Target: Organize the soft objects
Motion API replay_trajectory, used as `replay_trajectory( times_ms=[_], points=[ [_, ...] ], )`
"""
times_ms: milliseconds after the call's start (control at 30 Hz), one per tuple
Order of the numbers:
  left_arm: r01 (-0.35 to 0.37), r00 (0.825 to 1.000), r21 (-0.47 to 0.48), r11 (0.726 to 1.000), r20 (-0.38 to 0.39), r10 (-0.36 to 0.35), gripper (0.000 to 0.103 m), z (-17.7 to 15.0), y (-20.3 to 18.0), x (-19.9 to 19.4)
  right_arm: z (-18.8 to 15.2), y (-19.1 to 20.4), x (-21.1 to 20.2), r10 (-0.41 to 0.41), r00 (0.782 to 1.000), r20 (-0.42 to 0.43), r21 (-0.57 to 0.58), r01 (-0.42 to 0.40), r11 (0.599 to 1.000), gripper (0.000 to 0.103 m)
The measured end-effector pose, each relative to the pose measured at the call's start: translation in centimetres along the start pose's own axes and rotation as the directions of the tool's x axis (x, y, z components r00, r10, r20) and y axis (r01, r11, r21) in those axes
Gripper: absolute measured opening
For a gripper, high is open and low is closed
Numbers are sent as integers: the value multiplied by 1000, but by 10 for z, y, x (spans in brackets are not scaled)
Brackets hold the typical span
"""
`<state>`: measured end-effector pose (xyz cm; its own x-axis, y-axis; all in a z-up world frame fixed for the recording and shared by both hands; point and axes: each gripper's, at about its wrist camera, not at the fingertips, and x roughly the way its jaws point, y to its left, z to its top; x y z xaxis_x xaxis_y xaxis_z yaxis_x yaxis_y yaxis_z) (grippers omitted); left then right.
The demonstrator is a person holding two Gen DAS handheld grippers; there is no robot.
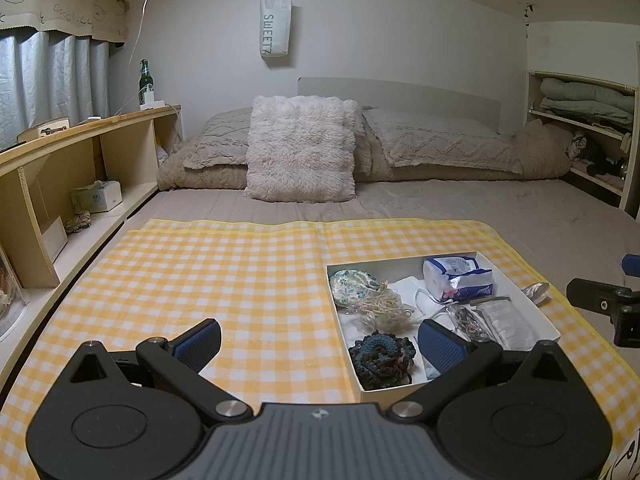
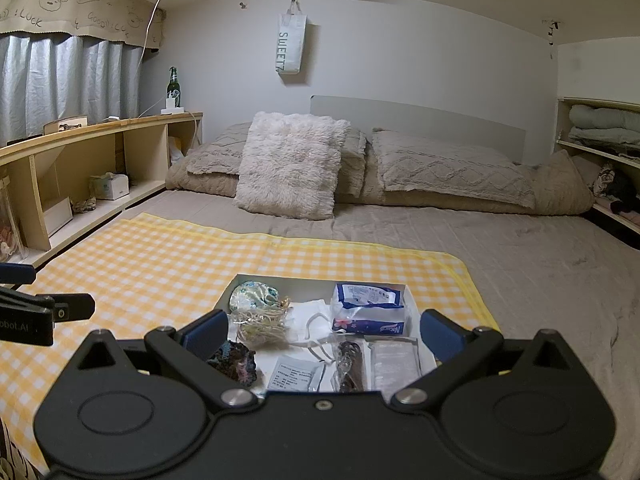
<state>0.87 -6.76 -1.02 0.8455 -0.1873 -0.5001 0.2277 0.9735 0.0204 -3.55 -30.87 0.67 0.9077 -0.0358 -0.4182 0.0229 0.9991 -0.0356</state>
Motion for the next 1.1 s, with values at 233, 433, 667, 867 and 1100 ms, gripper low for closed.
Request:
replay_trajectory(
  times_ms=[233, 433, 667, 867, 1100],
  points=[
    [0, 1000, 0, 1000, 0, 0, 103, 0, 0, 0, 0, 0, 0, 0, 1000, 0, 0, 0, 1000, 103],
    [0, 1000, 0, 1000, -2, 0, 103, 0, 0, 0, 0, 1, 0, -1, 1000, 0, 0, 1, 1000, 103],
    [-3, 1000, 0, 1000, -1, 3, 103, 0, -1, 0, -1, 1, 0, -1, 1000, -2, -2, 1, 1000, 103],
    [-3, 1000, 1, 1000, -1, 3, 103, 0, -1, -1, -3, -1, 1, -3, 1000, -4, -2, 3, 1000, 103],
    [-5, 1000, -1, 1000, -1, 5, 103, 0, -2, -1, -3, -2, 1, -2, 1000, -5, -1, 2, 1000, 103]
  ],
)
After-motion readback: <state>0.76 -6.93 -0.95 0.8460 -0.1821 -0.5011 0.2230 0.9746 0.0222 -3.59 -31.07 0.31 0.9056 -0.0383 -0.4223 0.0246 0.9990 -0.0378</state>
